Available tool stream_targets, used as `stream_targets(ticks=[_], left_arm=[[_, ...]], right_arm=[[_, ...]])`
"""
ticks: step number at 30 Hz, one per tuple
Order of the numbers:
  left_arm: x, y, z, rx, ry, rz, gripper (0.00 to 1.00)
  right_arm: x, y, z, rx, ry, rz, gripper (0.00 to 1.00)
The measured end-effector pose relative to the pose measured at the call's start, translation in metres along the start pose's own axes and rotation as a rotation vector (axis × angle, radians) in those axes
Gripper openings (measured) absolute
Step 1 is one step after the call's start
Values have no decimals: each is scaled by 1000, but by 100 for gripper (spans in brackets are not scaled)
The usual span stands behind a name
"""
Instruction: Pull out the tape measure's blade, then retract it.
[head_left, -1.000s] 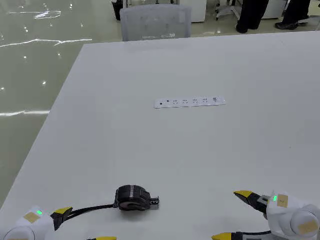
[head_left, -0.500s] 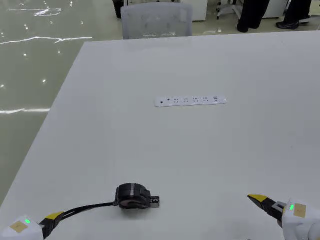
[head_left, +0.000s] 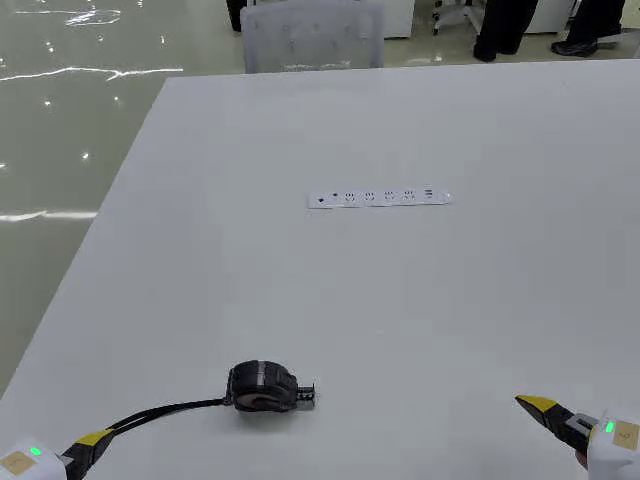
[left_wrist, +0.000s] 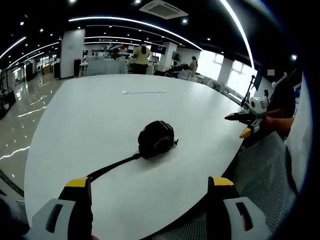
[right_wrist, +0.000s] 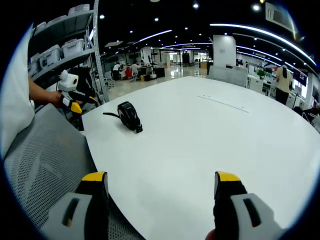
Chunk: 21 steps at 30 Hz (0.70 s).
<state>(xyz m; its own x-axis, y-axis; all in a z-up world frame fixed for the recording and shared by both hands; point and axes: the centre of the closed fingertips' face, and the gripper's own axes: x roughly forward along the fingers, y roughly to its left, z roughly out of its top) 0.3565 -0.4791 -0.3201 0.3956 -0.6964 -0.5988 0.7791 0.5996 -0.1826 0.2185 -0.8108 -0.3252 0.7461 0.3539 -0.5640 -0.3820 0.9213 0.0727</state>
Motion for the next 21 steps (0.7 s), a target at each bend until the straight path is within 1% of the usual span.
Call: stream_targets(ticks=[3, 7, 12, 21], left_arm=[[-1, 0, -2, 0, 4, 1, 93], [-1, 1, -3, -2, 6, 5, 93], [-2, 1, -4, 3, 11, 3, 93], [-3, 2, -2, 0, 6, 8, 93]], right_arm=[[-2, 0, -1, 5, -1, -4, 88], [-3, 1, -4, 6, 3, -4, 88], [-3, 0, -4, 8, 2, -3, 88], [-1, 1, -5, 7, 2, -1, 88]])
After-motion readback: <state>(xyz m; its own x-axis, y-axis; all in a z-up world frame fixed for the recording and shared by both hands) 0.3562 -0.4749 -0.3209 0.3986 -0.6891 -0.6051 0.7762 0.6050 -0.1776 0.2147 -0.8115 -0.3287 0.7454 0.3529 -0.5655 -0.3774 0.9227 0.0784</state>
